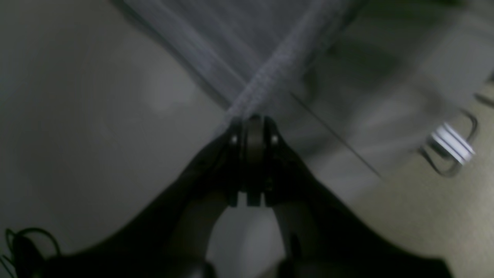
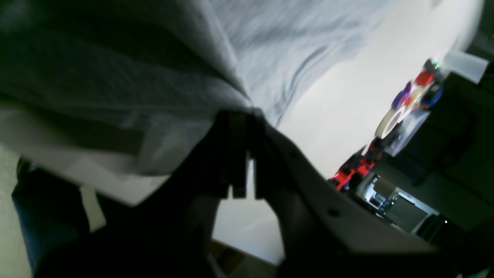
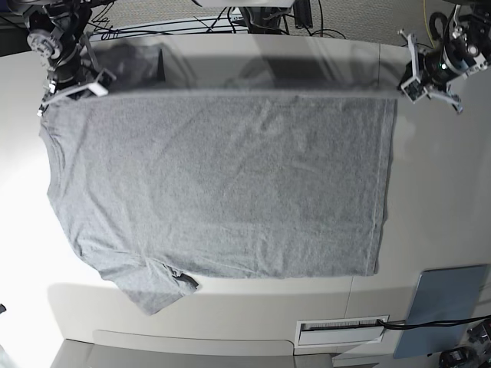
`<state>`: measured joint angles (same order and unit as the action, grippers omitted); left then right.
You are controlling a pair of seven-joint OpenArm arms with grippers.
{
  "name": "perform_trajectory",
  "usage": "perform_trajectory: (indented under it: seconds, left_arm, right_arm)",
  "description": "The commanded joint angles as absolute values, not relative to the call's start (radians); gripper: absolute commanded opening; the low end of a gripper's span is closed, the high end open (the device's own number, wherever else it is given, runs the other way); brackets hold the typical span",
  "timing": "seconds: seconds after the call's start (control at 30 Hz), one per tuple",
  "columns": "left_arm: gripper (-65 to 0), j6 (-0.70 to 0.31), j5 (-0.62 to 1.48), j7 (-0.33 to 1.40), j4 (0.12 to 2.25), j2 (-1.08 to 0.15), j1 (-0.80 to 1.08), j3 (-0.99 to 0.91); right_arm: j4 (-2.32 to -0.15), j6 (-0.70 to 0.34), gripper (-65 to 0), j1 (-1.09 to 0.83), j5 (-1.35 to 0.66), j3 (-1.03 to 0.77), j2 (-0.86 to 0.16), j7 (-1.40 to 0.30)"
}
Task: Fold the T-shirt properly
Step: 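Fold the lifted edge over toward the shirt's middle with both grippers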
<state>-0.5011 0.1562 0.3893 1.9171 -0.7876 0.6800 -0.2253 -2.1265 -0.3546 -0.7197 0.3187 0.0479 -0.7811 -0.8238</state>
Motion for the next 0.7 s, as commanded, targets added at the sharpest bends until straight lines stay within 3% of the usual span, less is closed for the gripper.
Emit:
perform_trajectory:
  seconds: [0.0, 0.67]
  left_arm:
    - [-65.0, -0.495, 0.154, 0.382, 1.927, -0.792, 0.667, -0.237]
    - [-65.0, -0.498, 0.162, 0.318, 1.779, -0.759, 0.500, -0.231]
  right_arm:
    - [-2.138, -0.340, -65.0, -0.704, 0.318, 0.037, -0.797, -0.807]
    - [-1.987, -0.414, -65.0, -0.401, 0.168, 0.094, -0.797, -0.720]
